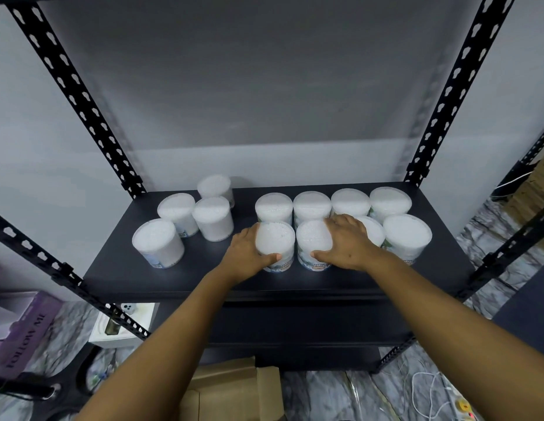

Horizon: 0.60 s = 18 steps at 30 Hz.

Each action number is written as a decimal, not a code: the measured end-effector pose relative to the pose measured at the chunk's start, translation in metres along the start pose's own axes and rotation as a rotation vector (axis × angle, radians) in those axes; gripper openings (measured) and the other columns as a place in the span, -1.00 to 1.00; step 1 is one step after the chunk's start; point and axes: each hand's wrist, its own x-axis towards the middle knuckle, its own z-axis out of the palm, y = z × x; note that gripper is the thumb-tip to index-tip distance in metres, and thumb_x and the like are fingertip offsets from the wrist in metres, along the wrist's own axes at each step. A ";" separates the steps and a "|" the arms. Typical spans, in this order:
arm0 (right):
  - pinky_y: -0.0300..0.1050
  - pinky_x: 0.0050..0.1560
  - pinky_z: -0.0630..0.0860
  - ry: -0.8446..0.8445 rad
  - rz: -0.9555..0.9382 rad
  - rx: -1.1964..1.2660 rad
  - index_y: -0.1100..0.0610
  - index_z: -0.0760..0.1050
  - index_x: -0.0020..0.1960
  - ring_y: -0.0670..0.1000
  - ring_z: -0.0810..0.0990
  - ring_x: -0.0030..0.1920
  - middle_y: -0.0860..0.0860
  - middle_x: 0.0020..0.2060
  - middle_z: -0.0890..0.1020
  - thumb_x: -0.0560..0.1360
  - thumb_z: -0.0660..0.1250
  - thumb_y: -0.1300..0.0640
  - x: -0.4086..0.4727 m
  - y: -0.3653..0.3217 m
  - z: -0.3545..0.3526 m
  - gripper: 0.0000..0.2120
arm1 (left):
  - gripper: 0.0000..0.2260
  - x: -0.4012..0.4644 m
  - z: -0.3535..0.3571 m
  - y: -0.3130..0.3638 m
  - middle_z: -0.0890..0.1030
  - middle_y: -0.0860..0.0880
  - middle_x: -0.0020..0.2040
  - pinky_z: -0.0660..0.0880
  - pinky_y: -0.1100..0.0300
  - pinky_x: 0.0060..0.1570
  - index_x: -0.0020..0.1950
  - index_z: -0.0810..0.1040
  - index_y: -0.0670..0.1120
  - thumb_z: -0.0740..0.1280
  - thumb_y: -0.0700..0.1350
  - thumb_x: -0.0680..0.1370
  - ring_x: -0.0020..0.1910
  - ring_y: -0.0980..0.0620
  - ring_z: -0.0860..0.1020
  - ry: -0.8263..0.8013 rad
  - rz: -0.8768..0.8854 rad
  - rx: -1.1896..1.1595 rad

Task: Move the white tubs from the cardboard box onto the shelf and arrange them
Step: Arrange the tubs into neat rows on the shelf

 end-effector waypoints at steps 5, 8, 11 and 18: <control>0.06 0.45 0.06 0.014 0.018 0.008 0.13 0.19 0.46 0.10 0.14 0.45 0.08 0.44 0.25 0.36 0.34 -0.33 -0.001 0.000 0.002 -0.15 | -0.13 -0.001 0.002 0.004 0.22 -0.08 0.47 0.18 0.01 0.40 0.53 0.07 -0.11 0.45 0.17 0.40 0.45 -0.09 0.19 0.032 -0.014 -0.029; 0.06 0.44 0.06 0.018 0.025 0.009 0.13 0.20 0.45 0.10 0.15 0.44 0.08 0.43 0.26 0.36 0.33 -0.33 0.000 -0.001 0.003 -0.16 | -0.22 -0.002 0.005 0.007 0.30 -0.10 0.39 0.23 0.00 0.35 0.47 0.18 -0.08 0.45 0.18 0.39 0.38 -0.11 0.25 0.078 -0.019 -0.033; 0.06 0.44 0.07 0.018 0.023 0.010 0.13 0.21 0.44 0.10 0.16 0.43 0.08 0.42 0.27 0.37 0.33 -0.32 0.001 -0.001 0.003 -0.18 | -0.24 0.003 0.004 0.002 0.35 -0.07 0.36 0.27 0.02 0.33 0.47 0.20 -0.04 0.44 0.18 0.39 0.35 -0.10 0.29 0.043 -0.006 -0.048; 0.06 0.45 0.07 0.016 0.023 0.008 0.13 0.19 0.45 0.09 0.15 0.44 0.07 0.42 0.27 0.37 0.34 -0.30 0.002 -0.001 0.002 -0.17 | -0.22 0.004 -0.001 0.002 0.35 -0.04 0.39 0.27 0.02 0.35 0.47 0.19 -0.03 0.48 0.13 0.38 0.37 -0.06 0.29 0.017 0.044 -0.108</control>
